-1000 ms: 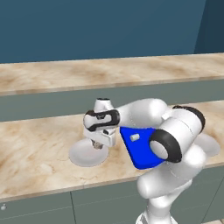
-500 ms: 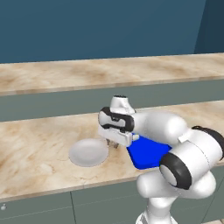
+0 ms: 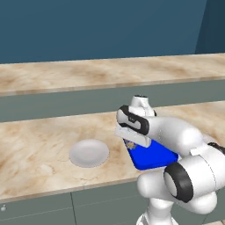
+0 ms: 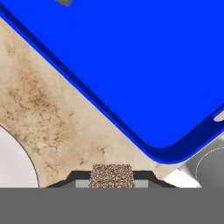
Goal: Move the dessert items from the plates to the tray.
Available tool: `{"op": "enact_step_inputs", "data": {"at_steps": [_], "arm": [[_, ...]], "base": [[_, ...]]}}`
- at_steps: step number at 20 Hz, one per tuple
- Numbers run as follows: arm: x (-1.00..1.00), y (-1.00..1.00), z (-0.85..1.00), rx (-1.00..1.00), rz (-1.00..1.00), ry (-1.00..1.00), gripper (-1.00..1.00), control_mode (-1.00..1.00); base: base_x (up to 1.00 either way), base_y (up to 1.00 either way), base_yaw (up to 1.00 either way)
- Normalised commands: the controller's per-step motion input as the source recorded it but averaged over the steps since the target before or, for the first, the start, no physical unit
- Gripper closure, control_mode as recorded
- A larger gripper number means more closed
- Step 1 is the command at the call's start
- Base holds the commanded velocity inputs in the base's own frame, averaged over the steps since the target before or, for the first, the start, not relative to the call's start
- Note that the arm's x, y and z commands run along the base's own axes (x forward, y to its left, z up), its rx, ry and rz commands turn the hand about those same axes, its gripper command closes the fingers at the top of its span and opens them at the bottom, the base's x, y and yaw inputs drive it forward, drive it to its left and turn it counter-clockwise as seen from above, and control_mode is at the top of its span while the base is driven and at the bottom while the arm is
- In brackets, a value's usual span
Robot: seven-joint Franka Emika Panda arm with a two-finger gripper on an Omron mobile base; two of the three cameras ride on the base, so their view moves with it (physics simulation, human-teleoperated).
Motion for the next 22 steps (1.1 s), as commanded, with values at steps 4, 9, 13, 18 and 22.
{"op": "enact_step_inputs", "data": {"at_steps": [4, 9, 13, 18, 22], "arm": [[0.0, -0.74, 0.0, 0.0, 0.0, 0.04, 1.0, -1.0], [0.12, -0.67, -0.05, -0.01, 0.0, 0.07, 1.0, -1.0], [0.19, -0.53, -0.12, 0.0, 0.0, 0.02, 1.0, -1.0], [0.23, -0.41, -0.21, 0.0, 0.0, 0.03, 1.0, -1.0], [0.1, -0.18, -0.32, 0.0, 0.0, 0.01, 1.0, -1.0]], "base": [[0.0, 0.0, 0.0], [0.0, 0.0, 0.0], [0.0, 0.0, 0.0], [0.0, 0.0, 0.0], [0.0, 0.0, 0.0]]}}
